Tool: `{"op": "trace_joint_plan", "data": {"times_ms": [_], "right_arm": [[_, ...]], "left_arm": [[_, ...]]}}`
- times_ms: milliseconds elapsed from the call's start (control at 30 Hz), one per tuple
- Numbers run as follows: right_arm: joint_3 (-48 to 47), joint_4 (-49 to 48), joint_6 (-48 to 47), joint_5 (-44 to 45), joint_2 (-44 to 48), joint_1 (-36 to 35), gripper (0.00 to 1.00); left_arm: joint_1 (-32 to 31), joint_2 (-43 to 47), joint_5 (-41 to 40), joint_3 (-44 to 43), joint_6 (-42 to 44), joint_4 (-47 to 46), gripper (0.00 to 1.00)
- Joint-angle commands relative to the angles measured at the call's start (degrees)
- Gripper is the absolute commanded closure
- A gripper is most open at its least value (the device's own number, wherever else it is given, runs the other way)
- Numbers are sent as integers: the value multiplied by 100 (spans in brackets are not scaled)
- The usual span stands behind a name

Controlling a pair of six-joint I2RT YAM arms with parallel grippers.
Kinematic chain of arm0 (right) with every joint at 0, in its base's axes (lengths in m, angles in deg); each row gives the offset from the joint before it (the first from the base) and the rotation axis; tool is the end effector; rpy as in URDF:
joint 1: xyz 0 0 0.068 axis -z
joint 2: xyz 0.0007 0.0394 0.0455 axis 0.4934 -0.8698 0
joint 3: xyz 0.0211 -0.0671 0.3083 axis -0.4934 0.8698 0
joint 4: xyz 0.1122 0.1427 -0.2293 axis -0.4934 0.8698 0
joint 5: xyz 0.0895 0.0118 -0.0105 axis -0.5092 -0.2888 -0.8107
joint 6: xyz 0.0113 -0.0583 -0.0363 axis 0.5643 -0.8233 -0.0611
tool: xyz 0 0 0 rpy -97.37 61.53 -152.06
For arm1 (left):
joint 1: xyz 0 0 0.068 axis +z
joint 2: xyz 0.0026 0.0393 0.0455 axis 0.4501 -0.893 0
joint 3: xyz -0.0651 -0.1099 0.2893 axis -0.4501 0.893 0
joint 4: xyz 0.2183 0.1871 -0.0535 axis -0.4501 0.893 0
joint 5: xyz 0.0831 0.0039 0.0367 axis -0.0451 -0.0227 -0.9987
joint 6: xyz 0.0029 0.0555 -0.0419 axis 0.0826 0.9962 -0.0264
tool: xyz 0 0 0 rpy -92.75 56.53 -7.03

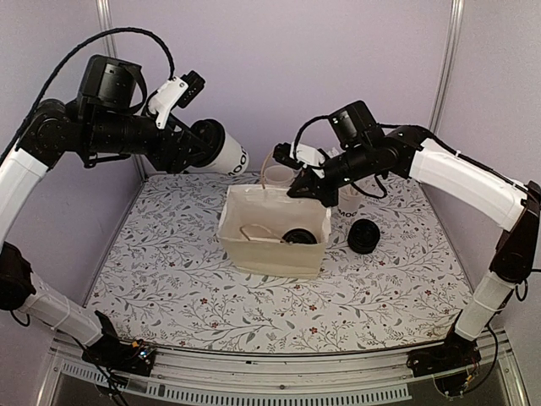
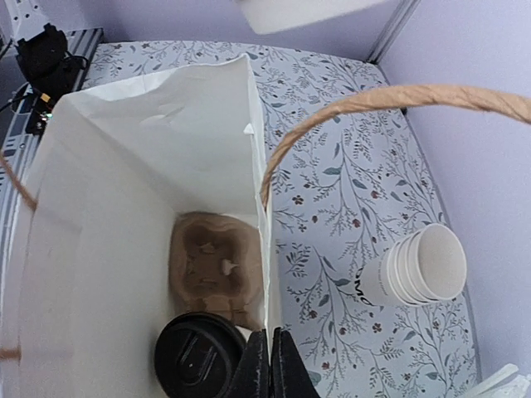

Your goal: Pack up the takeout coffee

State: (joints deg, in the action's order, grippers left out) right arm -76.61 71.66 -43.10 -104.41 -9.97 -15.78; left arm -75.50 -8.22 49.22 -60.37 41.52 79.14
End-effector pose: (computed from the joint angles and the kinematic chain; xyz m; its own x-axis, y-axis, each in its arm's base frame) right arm 0.2896 0.3212 0.3999 0.1236 -0.6528 -0.7474 -0.9602 0.1113 -0.2560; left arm 0.1921 -0.2054 0.5381 -0.2634 0.4467 -0.8550 0.6790 0.7154 0.1646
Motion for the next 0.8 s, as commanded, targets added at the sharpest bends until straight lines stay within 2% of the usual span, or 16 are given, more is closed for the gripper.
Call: {"op": "trace_joint_plan", "data": {"times_ms": [0, 133, 267, 467, 533, 667, 767], "right_arm": [[-182, -653, -168, 956, 42, 69, 99], [-174, -883, -261, 1215, -2, 69, 99], [2, -767, -204, 875, 55, 5, 98], [514, -341, -326, 232, 286, -320, 91], [658, -193, -381, 58, 360, -459, 86], [799, 91, -448, -19, 518, -744, 60], [847, 181, -442, 81, 650, -863, 51]], "left_arm": [[-73, 216, -191, 126, -102, -84, 59], [-73, 224, -208, 122, -94, -106, 59], [-82, 237, -209, 137, -90, -108, 59], [-92, 266, -260, 177, -51, -115, 59], [-91, 301, -246, 173, -67, -109, 59], [-108, 381, -250, 203, -124, -100, 59], [-130, 474, -263, 299, -196, -100, 59]]}}
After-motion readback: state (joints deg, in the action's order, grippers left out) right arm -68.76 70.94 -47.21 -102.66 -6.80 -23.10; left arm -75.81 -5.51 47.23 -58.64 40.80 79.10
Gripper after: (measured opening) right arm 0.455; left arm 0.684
